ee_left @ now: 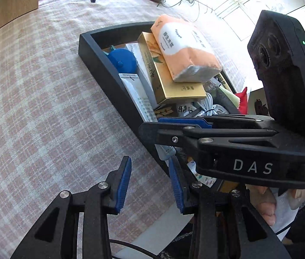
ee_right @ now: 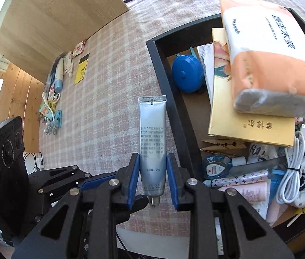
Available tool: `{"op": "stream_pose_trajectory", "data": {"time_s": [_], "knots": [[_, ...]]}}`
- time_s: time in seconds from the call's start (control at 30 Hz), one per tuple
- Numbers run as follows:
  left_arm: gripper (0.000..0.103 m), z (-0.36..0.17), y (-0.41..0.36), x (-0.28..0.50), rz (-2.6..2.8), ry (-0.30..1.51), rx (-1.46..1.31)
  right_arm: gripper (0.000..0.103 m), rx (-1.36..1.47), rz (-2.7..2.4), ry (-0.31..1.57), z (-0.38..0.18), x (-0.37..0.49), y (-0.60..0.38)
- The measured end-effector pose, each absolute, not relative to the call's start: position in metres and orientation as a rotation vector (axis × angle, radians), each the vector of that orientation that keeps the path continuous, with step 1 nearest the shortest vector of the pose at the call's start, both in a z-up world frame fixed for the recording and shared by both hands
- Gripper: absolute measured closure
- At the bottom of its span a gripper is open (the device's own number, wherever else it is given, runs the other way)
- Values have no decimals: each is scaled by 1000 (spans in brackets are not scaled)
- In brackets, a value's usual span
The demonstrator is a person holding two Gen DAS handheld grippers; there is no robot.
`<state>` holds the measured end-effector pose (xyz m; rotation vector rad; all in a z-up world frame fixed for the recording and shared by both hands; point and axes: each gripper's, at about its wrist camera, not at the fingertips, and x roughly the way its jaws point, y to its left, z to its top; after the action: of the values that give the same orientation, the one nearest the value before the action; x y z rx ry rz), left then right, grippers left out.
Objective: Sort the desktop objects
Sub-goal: 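Carry the silver tube into the black tray and open the right gripper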
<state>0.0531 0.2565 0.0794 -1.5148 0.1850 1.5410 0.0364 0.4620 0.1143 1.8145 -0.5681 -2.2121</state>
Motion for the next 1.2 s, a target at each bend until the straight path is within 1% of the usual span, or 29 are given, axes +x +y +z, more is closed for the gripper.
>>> {"op": "stream_pose_trajectory", "data": {"time_s": [0.37, 0.53, 0.6, 0.67, 0.73, 0.83, 1.07, 1.2], "knots": [[69, 103, 335, 98, 1390, 290, -1417, 78, 1823, -2350, -697, 137, 92, 550], [69, 108, 358, 109, 1372, 330, -1393, 78, 1833, -2434, -715, 142, 106, 578], [69, 110, 362, 111, 1368, 338, -1386, 78, 1823, -2468, -695, 145, 109, 584], [69, 112, 363, 111, 1372, 347, -1381, 77, 1832, -2506, -651, 147, 110, 586], [69, 109, 365, 111, 1376, 353, -1382, 74, 1834, -2517, -638, 150, 110, 587], [69, 106, 360, 106, 1392, 351, -1391, 74, 1825, -2541, -606, 153, 109, 583], [69, 105, 332, 81, 1470, 308, -1420, 71, 1781, -2513, -604, 158, 97, 563], [69, 110, 309, 60, 1544, 291, -1431, 70, 1742, -2492, -560, 165, 84, 543]]}}
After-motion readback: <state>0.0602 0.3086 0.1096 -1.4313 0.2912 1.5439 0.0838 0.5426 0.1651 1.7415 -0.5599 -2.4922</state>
